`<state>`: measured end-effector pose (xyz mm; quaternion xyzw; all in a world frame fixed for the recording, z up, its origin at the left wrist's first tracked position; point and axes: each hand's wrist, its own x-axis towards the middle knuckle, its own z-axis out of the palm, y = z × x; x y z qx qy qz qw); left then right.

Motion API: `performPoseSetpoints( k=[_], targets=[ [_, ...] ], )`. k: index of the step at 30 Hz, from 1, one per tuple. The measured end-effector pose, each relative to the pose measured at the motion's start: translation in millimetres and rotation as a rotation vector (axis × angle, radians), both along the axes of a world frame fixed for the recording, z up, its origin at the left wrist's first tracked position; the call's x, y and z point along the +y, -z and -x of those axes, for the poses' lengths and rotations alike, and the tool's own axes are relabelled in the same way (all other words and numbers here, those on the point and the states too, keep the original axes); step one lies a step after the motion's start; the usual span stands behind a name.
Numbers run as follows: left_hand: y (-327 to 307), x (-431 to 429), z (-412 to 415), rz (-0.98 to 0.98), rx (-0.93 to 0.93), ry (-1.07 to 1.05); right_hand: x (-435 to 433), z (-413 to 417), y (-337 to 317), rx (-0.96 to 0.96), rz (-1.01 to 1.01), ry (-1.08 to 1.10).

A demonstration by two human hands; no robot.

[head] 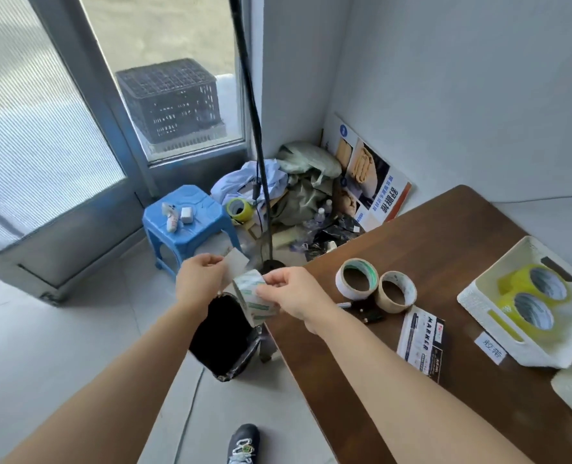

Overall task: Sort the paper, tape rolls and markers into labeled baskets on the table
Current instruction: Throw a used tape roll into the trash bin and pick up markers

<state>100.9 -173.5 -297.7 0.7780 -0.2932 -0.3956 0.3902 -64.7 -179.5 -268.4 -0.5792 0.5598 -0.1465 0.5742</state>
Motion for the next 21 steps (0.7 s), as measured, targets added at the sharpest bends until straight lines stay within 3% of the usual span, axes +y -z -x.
performPoseSetpoints(
  k=[6, 13, 21],
  targets=[
    [36.3, 16.1, -40.7, -0.181, 0.220, -0.123, -6.3, -44.6, 38.3, 0.055, -0.033, 0.063],
    [56.1, 0.7, -54.7, -0.272, 0.368, -0.036, -22.4, -71.6, 75.0, 0.136, -0.060, 0.094],
    [62.9, -23.9, -72.2, -0.184, 0.248, -0.054, -41.1, -83.7, 105.3, 0.169, -0.088, 0.106]
  ],
)
